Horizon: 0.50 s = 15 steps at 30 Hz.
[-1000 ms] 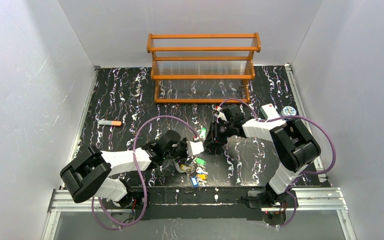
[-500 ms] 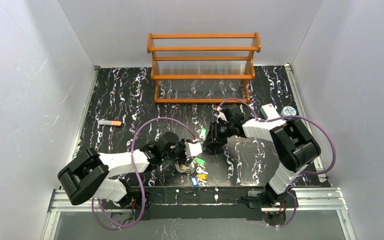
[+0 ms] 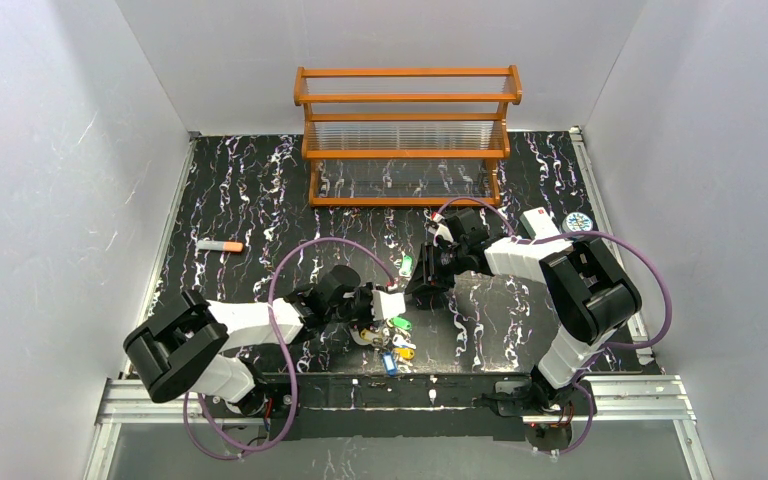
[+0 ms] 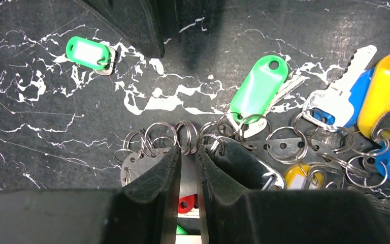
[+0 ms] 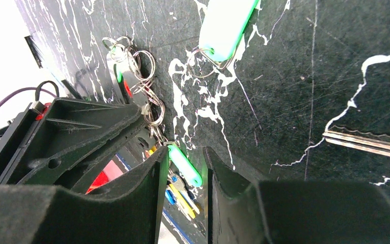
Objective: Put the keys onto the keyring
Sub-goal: Pick up the keyring from the center of the board.
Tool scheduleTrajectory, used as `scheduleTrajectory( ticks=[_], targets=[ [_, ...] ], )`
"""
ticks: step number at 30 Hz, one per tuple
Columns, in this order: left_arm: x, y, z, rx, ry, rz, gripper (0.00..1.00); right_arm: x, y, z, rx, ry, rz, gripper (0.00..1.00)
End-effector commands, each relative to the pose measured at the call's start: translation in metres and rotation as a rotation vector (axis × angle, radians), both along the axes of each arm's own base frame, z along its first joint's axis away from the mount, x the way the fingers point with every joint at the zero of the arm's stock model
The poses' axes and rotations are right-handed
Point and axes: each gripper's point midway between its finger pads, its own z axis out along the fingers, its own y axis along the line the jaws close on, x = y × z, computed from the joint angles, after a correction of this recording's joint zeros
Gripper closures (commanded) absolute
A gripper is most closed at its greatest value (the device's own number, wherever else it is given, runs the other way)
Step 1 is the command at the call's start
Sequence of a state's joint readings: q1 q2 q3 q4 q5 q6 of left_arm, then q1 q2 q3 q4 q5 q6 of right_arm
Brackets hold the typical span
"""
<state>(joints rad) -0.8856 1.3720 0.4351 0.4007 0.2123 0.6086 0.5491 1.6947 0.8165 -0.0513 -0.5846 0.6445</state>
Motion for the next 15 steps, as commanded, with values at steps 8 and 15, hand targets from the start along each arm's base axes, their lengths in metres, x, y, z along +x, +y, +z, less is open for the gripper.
scheduleTrajectory(
  ticks=[8,15],
  targets=[
    [0.01,-0.007,0.008,-0.011,-0.037,0.005,0.86,0.005,0.002,0.013,0.029,-0.043,0.017,0.61],
    [0.018,-0.009,0.011,-0.018,-0.052,0.033,0.94,0.005,0.001,0.012,0.028,-0.041,0.015,0.61]
  ],
)
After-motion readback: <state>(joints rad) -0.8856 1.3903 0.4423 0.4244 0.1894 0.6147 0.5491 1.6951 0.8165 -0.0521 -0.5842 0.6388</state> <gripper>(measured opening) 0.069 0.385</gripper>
